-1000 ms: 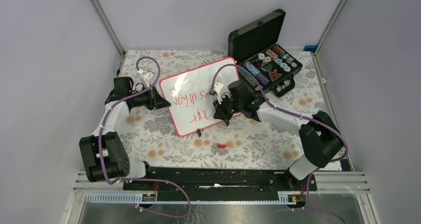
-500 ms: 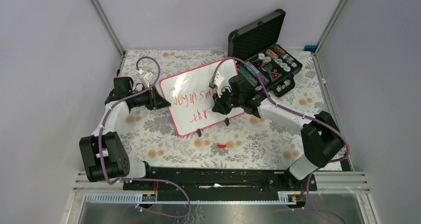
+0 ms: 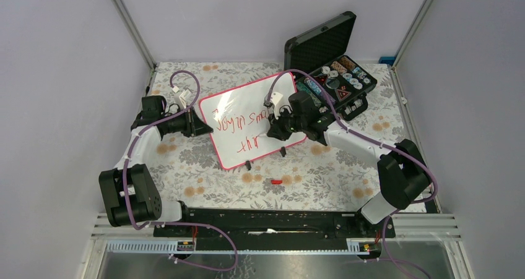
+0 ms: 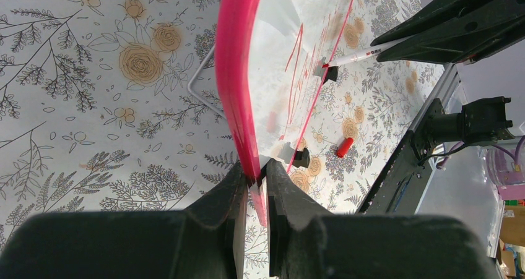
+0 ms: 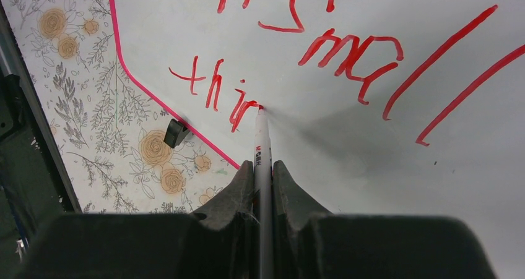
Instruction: Write a sentence on the whiteboard
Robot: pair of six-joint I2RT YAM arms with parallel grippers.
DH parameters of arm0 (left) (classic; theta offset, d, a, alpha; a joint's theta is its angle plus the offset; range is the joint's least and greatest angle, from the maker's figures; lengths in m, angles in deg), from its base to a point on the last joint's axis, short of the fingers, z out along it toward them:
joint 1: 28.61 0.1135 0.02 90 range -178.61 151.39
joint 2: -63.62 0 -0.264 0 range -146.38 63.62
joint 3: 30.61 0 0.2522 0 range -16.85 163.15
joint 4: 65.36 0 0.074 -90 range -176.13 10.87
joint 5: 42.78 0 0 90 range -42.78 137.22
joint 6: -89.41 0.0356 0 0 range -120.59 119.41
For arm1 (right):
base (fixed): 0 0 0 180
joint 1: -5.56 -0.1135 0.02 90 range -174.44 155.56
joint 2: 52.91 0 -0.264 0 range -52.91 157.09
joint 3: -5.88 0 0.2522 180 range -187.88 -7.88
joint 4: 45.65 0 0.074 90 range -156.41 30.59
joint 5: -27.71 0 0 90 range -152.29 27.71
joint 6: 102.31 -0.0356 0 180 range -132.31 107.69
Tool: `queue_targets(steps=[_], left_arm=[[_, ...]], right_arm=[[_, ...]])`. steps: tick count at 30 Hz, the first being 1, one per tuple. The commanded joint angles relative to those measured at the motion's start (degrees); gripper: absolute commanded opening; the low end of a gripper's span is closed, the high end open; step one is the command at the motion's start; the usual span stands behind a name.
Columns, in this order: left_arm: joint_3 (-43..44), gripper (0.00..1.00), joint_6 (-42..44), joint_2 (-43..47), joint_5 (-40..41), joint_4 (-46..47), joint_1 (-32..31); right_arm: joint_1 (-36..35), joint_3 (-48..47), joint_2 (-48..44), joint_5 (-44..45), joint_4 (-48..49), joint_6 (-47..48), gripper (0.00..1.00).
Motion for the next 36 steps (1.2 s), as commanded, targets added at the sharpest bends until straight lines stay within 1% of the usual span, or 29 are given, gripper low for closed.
queue_targets(steps=[1, 11, 19, 26, 36], left_arm=[[1.2, 0.0, 2.5, 0.8, 2.0, 1.2, 0.1], [1.3, 0.0, 2.5, 0.6, 1.9, 1.2, 0.1], [1.1, 0.0, 2.6, 0.7, 1.9, 1.2, 0.1], [1.1, 0.0, 2.7, 0.9, 2.0, 1.2, 0.1], [1.1, 0.0, 2.8, 0.9, 1.7, 1.2, 0.1]], right_arm=[[0.6, 0.4, -1.6, 0.4, 0.5, 0.7, 0.0], [-1.4, 3.6, -1.3, -0.1, 0.6, 1.2, 0.0], [-1.4, 2.2, -3.6, -1.8, -0.8, 0.2, 0.0], [0.5, 1.5, -5.2, -4.3, -2.1, -1.0, 0.0], [2.8, 1.6, -5.6, -3.6, -2.4, -1.5, 0.0]])
